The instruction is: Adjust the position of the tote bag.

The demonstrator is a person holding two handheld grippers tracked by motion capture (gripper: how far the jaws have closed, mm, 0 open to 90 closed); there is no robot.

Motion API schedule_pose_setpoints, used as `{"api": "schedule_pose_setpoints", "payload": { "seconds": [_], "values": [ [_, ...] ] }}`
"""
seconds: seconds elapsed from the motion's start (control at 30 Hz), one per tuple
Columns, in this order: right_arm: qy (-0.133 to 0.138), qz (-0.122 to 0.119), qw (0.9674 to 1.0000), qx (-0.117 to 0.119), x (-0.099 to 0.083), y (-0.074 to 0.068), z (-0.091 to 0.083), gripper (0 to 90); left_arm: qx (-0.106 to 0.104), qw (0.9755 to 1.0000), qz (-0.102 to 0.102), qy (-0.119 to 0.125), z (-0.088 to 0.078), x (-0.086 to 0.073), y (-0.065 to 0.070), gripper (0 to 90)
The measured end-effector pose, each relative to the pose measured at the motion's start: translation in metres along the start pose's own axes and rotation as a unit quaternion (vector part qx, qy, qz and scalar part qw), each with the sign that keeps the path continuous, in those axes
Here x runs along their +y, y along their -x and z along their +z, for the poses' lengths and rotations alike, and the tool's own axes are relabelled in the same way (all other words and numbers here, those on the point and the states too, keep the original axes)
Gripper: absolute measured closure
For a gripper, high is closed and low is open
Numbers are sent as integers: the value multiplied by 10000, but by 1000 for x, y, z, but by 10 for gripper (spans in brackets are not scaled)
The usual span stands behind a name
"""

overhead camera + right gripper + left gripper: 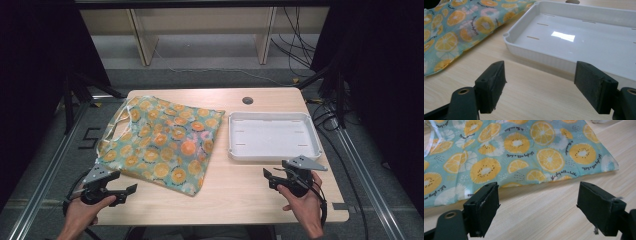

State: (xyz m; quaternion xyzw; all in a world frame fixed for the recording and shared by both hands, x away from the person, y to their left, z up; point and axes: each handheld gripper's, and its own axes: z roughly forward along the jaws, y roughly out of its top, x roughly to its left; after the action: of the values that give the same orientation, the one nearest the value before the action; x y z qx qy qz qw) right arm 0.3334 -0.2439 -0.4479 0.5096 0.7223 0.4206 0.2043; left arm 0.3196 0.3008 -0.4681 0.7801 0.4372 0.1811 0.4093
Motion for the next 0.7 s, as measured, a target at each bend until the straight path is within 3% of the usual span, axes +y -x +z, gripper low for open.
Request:
{"api": "schedule_pose_setpoints", "payload": {
  "seconds": [0.07, 0.27, 0.3, 0.37, 0.4, 0.5, 0.53, 0.63, 0.67, 0.7],
  "values": [
    [74, -113, 9999, -63, 0, 1, 2, 257, 0, 10000, -20, -3, 0, 0, 0, 172],
    [75, -95, 9999, -1, 0, 1, 3, 257, 14, 10000, 13, -22, 0, 0, 0, 172],
    [130, -259, 9996, 37, 0, 3, 3, 257, 19, 10000, 25, -32, -1, 0, 0, 172],
    [116, -263, 9996, 31, 1, 3, 3, 257, 20, 10000, 31, -29, -1, 0, 0, 172],
    [-34, -79, 10000, 26, 1, -1, 1, 255, 66, 9999, 107, -49, 0, 0, 0, 172],
    [70, -66, 9999, 93, 1, -3, 4, 251, 91, 9998, 126, -114, 1, 3, -2, 159],
    [92, -338, 9994, 29, 1, 0, 6, 247, 109, 9996, 202, -135, 2, 8, -4, 159],
    [69, -344, 9994, 20, 1, 0, 6, 246, 119, 9997, 205, -82, 5, 11, -5, 159],
    [-15, -173, 9998, 49, 0, -3, 5, 245, 122, 9995, 264, -118, 5, 14, -6, 159],
    [22, -199, 9997, 111, 0, -2, 5, 244, 88, 9997, 199, -66, 9, 17, -9, 159]
  ]
}}
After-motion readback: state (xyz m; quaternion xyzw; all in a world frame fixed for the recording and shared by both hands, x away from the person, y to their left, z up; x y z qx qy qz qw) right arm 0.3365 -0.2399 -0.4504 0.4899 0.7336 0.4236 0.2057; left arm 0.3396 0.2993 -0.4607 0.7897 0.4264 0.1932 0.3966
